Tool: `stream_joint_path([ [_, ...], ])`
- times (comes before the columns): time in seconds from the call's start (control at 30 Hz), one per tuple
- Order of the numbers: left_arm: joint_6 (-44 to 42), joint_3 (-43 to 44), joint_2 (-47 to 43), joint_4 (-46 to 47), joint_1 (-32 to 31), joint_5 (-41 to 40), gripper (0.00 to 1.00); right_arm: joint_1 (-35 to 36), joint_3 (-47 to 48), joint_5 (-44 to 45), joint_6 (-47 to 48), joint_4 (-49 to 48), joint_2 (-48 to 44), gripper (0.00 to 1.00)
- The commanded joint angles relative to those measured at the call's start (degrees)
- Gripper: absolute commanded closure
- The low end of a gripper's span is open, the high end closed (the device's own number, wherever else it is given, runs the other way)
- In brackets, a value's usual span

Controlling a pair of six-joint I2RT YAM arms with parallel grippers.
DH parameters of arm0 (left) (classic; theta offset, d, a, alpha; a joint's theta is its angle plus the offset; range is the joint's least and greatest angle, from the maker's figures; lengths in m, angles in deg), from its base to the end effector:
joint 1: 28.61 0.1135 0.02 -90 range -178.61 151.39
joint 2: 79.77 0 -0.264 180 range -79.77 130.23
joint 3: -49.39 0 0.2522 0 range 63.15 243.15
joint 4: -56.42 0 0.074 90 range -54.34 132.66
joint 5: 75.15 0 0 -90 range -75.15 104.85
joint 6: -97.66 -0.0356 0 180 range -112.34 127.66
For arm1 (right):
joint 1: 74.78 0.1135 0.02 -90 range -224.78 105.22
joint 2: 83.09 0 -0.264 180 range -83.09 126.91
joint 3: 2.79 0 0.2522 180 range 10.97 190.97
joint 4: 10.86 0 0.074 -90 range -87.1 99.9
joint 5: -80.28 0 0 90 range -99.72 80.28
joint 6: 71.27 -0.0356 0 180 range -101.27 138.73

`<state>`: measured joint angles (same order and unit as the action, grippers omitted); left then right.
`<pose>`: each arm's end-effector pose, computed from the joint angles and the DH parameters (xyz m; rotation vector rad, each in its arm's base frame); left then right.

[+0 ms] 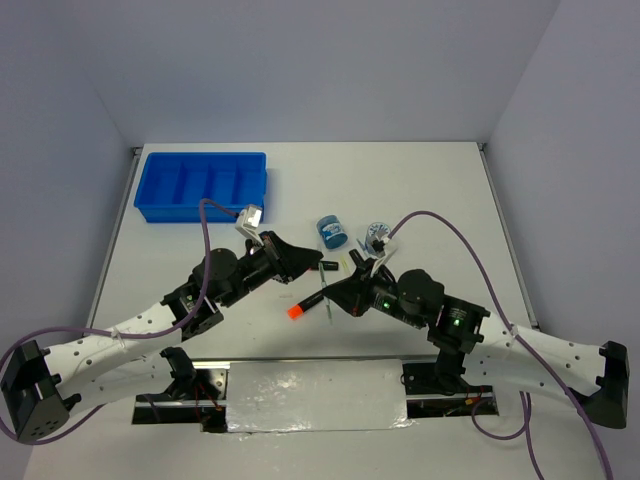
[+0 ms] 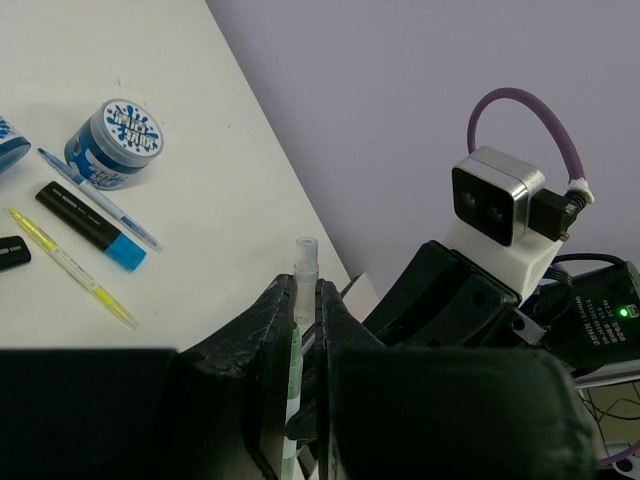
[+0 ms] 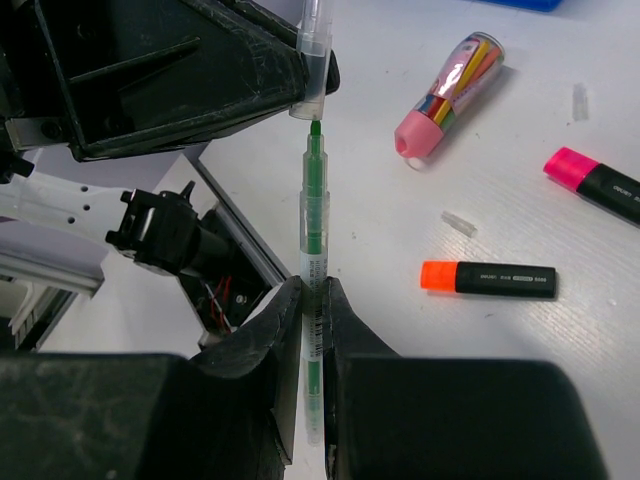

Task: Sort the stationery into containers
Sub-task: Close the pen cap on the pen.

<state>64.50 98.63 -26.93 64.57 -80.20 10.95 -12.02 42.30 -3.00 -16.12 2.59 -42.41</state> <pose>0.1395 -0.1720 0.3167 -0.1387 1.6735 -1.4405 0.0857 0.1575 0.2878 -0.3598 1.8362 1.1279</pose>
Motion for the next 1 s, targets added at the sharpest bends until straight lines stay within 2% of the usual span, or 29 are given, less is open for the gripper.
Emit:
stream_joint_path([
  [0.0,-1.73,-0.5,-1.16,3.84,-0.35,0.65,1.0,0.34,3.73,1.1,0.84,-0.48,-0.08,1.0],
  [0.7,-3.58,0.28,-2.04,-0.28,-0.26,-3.66,1.0,0.43,3.74,-1.27,0.49,-0.12,-0.61,1.0],
  [0.97,-3.75,0.55,-1.78,1.2,-0.26,-1.9,1.0,0.43,5.4,1.01,0.92,2.6,-0.17,1.0],
])
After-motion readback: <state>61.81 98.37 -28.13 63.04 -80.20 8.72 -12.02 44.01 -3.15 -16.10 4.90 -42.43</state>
